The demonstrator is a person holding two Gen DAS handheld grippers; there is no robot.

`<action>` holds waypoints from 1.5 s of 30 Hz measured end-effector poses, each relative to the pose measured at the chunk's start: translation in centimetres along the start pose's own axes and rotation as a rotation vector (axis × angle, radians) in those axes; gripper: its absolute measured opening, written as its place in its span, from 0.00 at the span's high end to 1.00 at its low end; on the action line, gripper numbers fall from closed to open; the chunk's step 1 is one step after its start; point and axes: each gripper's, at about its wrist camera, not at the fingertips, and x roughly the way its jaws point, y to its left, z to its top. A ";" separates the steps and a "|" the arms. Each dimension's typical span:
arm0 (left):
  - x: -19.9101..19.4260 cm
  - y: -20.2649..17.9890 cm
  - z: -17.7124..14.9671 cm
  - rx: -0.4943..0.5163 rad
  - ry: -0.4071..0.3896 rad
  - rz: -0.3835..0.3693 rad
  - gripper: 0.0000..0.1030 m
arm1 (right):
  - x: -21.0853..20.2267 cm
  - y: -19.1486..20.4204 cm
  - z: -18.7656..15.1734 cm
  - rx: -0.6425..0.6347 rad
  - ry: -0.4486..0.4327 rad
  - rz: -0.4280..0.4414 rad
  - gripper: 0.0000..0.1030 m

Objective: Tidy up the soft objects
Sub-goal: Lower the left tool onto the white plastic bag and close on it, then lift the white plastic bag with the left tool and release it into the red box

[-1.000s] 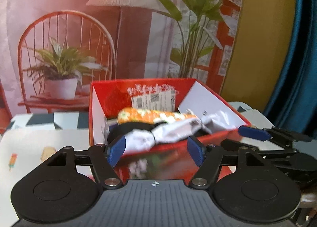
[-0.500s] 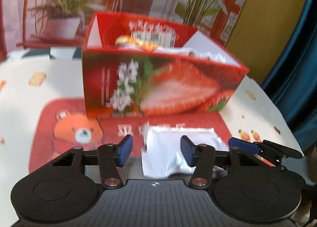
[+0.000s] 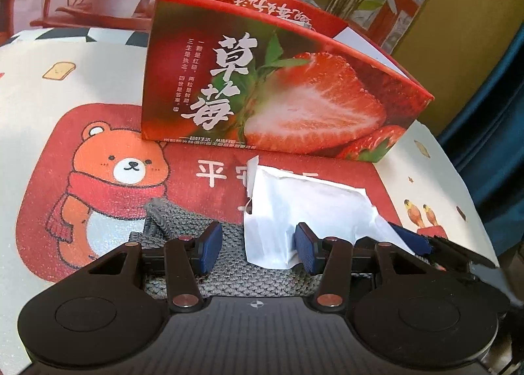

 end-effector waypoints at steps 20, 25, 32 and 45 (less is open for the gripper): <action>-0.1 0.0 -0.6 0.025 -0.029 0.002 0.50 | 0.5 -0.8 0.1 0.043 0.003 0.034 0.37; 0.0 0.1 -0.4 0.015 -0.020 -0.002 0.50 | 0.5 -0.8 0.0 0.044 0.003 0.034 0.37; 1.2 0.7 2.4 -0.036 0.090 -0.047 0.50 | 0.9 -1.1 0.6 0.067 0.032 0.054 0.37; 2.1 -0.3 3.6 0.002 0.117 -0.060 0.82 | 2.2 -2.9 2.8 0.225 0.112 0.051 0.78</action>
